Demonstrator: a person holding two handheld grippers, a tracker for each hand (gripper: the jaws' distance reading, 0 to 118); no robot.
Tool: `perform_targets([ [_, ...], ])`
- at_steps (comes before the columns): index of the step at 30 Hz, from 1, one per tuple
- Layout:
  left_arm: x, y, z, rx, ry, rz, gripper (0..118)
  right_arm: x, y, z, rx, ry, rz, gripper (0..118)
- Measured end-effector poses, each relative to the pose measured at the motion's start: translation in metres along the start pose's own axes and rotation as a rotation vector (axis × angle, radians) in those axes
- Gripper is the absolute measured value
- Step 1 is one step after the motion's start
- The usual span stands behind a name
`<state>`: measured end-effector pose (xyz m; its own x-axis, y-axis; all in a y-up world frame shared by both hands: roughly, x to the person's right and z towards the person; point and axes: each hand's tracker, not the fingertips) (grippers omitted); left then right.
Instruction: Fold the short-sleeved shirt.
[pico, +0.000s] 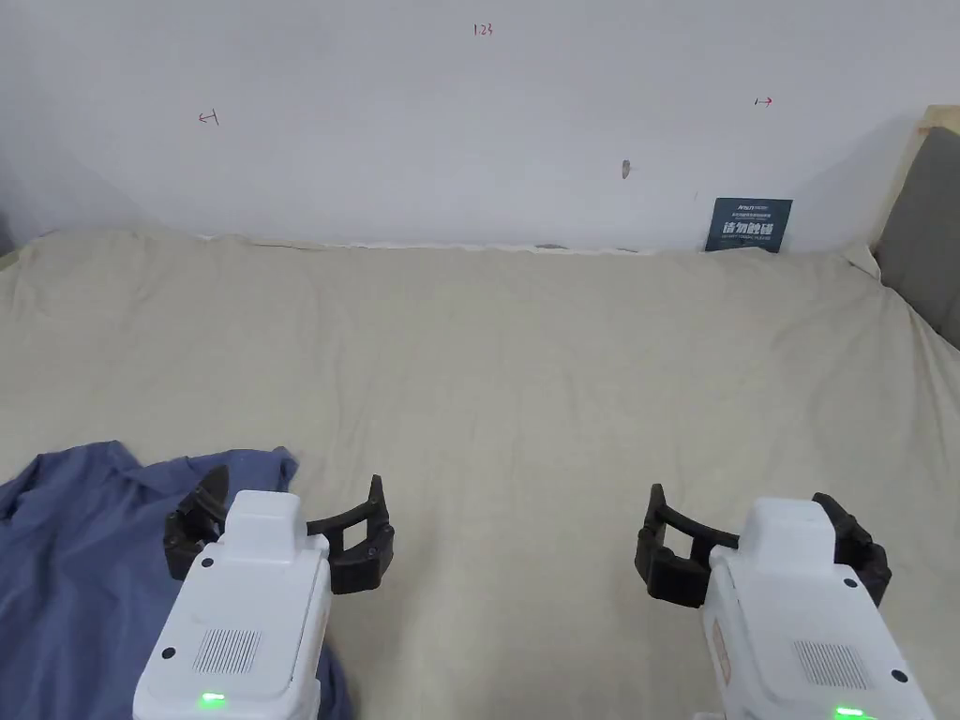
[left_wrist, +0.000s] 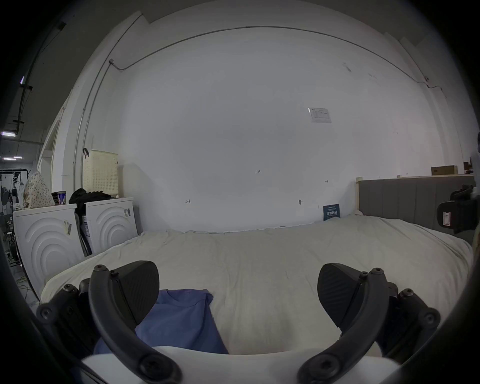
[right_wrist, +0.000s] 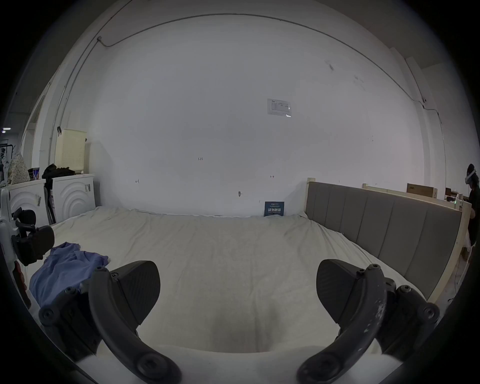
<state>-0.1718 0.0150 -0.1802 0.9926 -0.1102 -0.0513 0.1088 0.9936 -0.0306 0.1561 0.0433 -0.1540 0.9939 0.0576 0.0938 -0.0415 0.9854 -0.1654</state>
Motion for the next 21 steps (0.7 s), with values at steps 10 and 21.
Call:
perform_targets([
  [10,-0.020,0.014,-0.008,-0.060,-0.055,0.427,118,-0.022,0.016,0.004,0.068,-0.132,0.292,118],
  [21,-0.063,-0.010,-0.018,-0.195,-0.159,1.464,118,-0.061,0.004,0.018,0.389,-0.349,0.955,118],
])
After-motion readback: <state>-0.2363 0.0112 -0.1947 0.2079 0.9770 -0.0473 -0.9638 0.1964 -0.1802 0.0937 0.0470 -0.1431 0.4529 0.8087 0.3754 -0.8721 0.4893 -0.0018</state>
